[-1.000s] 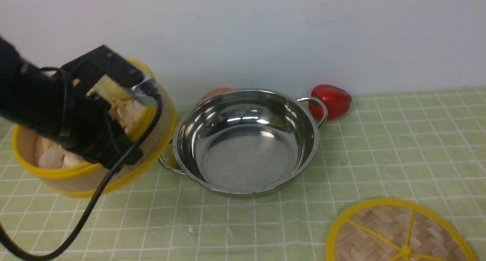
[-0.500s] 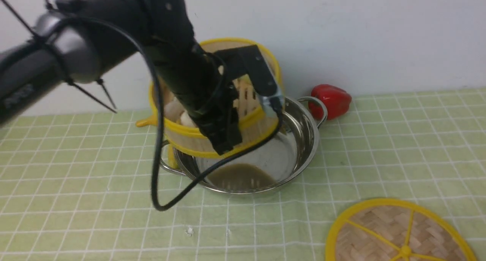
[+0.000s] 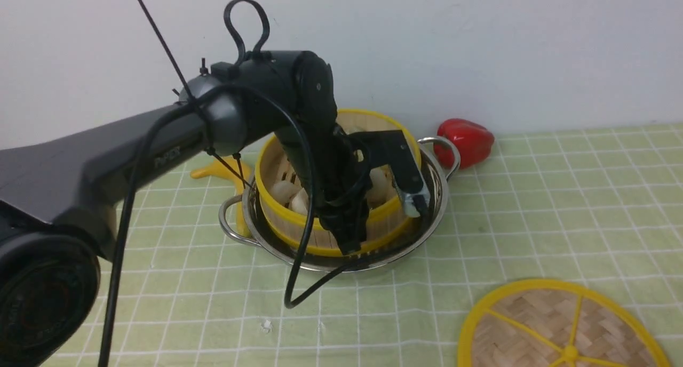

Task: Place the steamer in the pot on the green tablecloth, and put the lid on the steamer.
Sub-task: 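Place the bamboo steamer basket with dumplings into the steel pot with the left gripper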

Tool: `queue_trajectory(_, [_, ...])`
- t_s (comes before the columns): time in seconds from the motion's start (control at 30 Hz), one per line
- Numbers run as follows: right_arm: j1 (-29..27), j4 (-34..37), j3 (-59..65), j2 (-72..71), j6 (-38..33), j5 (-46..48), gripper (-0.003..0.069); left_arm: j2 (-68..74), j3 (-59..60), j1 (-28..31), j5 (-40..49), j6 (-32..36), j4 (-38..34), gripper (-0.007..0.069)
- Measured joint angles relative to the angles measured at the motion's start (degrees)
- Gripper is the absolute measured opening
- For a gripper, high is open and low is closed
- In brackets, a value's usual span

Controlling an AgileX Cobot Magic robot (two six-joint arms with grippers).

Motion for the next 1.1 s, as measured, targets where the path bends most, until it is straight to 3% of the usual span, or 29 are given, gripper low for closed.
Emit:
queue_trajectory(0.37, [0.0,0.0,0.0,0.0,0.0,0.0,0.024,1.72,-0.05,0.0,-0.59,0.0,-0.64,0.0034])
queue_trajectory(0.5, [0.0,0.0,0.0,0.0,0.0,0.0,0.024,1.72,-0.05,0.0,-0.64,0.0,-0.83,0.0068])
queue_trajectory(0.6, [0.0,0.0,0.0,0.0,0.0,0.0,0.024,1.61,-0.1,0.0,-1.01,0.0,-1.02,0.0153])
queue_trajectory(0.77, [0.0,0.0,0.0,0.0,0.0,0.0,0.024,1.54,-0.24,-0.08,-1.79,0.0,-0.97,0.0386])
queue_trajectory(0.8, [0.0,0.0,0.0,0.0,0.0,0.0,0.024,1.54,-0.24,-0.08,-1.79,0.0,-0.97,0.0386])
queue_trajectory(0.9, [0.0,0.0,0.0,0.0,0.0,0.0,0.024,1.54,-1.02,-0.08,-0.43,-0.62,-0.72,0.0512])
queue_trajectory(1.0, [0.0,0.0,0.0,0.0,0.0,0.0,0.024,1.54,-3.33,-0.08,2.93,-2.06,-0.37,0.058])
queue_trajectory(1.1, [0.0,0.0,0.0,0.0,0.0,0.0,0.024,1.54,-6.91,-0.08,5.56,-4.21,-0.14,0.0601])
